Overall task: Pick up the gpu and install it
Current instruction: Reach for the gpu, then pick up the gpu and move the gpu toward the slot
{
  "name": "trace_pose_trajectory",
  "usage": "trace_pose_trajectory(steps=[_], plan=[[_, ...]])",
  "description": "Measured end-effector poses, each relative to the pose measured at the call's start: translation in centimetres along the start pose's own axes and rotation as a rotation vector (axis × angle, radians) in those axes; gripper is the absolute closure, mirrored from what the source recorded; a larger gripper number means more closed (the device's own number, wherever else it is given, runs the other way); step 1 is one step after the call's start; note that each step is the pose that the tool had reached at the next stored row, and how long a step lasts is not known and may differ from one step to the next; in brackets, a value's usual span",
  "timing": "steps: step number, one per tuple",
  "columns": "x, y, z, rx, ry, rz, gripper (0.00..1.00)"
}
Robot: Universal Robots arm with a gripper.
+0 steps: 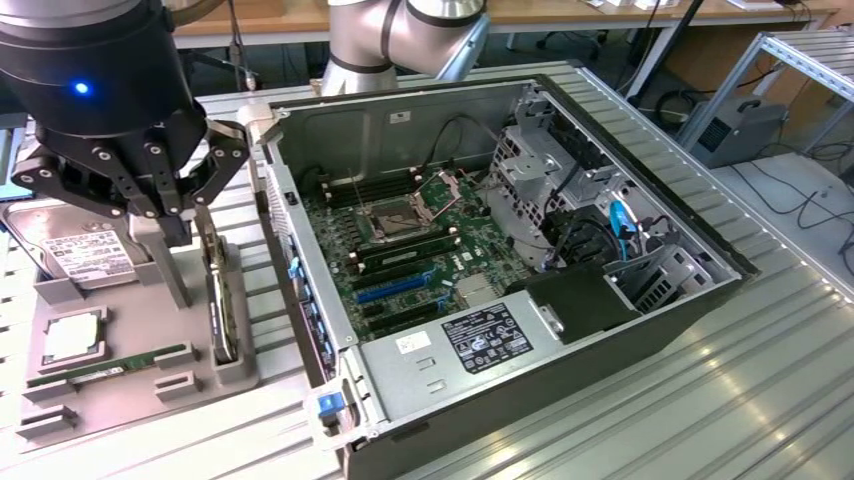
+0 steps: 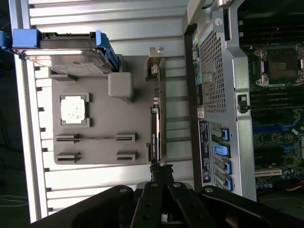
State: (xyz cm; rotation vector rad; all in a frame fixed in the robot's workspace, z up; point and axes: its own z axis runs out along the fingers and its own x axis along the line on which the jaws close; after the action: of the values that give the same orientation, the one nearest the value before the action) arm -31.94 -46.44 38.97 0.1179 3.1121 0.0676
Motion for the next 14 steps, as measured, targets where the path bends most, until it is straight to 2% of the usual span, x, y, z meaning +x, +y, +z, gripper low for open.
trace_pose_trajectory(steps=[14], plan=[[0.0, -0.04, 0.0, 0.0, -0.0001, 0.0, 0.89]])
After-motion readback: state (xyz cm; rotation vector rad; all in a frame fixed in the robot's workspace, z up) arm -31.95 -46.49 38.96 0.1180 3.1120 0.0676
